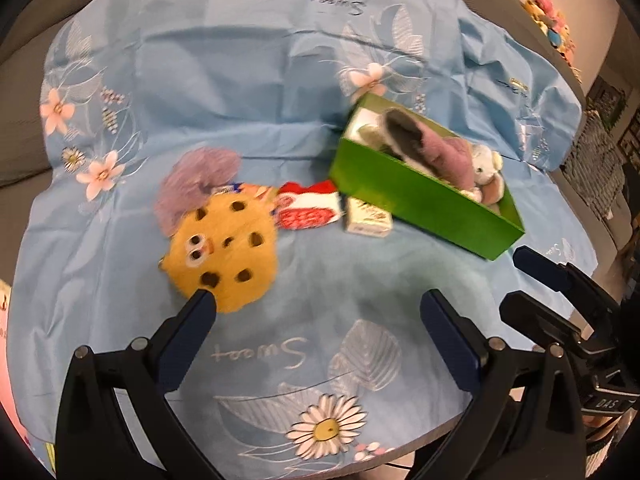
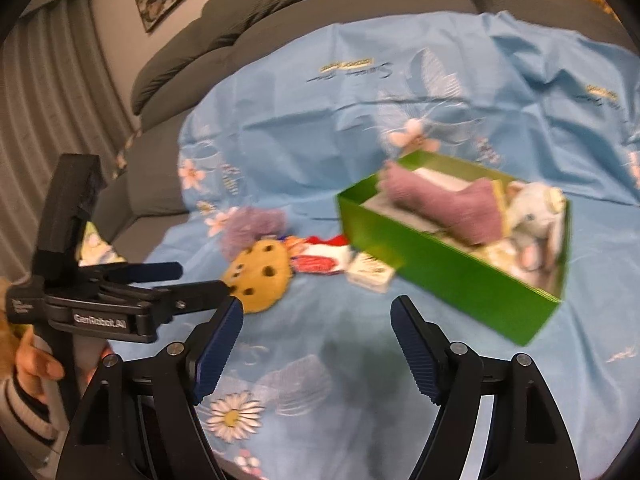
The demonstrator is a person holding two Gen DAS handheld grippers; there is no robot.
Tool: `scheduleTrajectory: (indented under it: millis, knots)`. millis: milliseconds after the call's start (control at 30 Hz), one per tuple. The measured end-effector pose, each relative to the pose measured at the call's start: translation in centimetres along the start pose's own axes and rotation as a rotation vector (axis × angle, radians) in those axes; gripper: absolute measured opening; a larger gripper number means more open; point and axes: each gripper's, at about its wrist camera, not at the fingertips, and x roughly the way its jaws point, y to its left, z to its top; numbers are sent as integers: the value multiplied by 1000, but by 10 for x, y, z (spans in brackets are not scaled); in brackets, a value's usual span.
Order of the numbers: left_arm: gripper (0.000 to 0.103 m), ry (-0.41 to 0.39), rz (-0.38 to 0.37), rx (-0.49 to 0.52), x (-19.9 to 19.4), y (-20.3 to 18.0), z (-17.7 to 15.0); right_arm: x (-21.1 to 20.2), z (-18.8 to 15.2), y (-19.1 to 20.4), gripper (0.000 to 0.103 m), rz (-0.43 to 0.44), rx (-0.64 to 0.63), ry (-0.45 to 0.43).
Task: Organize soft objects
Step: 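Reach the right gripper to the yellow cookie plush and grasp it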
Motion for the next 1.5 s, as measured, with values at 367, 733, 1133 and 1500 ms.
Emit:
scheduleTrajectory:
  millis: [367,733,1133,1500]
  knots:
    - [102,44,18,-62,7,44,-14,47,-8,43,88,60,-79,114]
    - [102,99,24,-215,23,113,-36,91,-23,73,88,42,-207,199]
    - [102,94,-13,-351,53,151,-20,150,-11,76,88,92,-160,228]
    - [101,141,-60,-352,95,152,-1,204,0,67,88,89,-130,274]
